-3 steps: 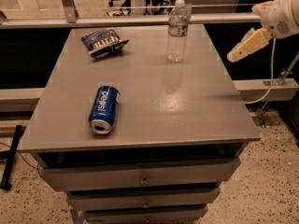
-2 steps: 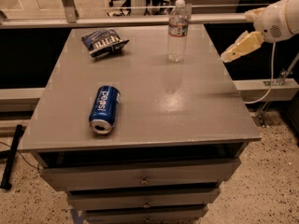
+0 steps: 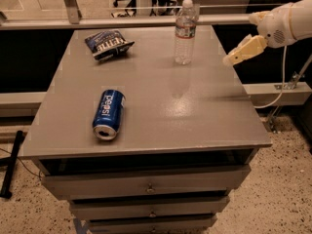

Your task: Pick water bottle

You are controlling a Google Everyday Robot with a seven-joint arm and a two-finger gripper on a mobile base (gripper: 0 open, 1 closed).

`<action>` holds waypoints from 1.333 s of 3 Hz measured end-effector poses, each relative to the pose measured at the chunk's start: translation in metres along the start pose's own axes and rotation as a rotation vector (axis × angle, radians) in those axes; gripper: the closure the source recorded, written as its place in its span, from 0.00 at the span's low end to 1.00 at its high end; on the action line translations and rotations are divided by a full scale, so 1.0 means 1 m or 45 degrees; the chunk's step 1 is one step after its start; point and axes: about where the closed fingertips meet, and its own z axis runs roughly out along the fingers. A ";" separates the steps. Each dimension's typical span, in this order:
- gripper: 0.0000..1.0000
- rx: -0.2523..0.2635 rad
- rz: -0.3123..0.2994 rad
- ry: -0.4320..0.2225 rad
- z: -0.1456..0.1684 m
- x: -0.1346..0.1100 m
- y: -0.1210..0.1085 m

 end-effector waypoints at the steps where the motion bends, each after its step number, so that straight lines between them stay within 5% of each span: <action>1: 0.00 -0.007 0.019 -0.097 0.038 -0.009 0.006; 4: 0.00 0.052 0.060 -0.296 0.119 -0.033 -0.012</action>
Offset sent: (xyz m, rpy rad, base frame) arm 0.0695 0.0788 -0.0371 0.1919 -0.1193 0.0002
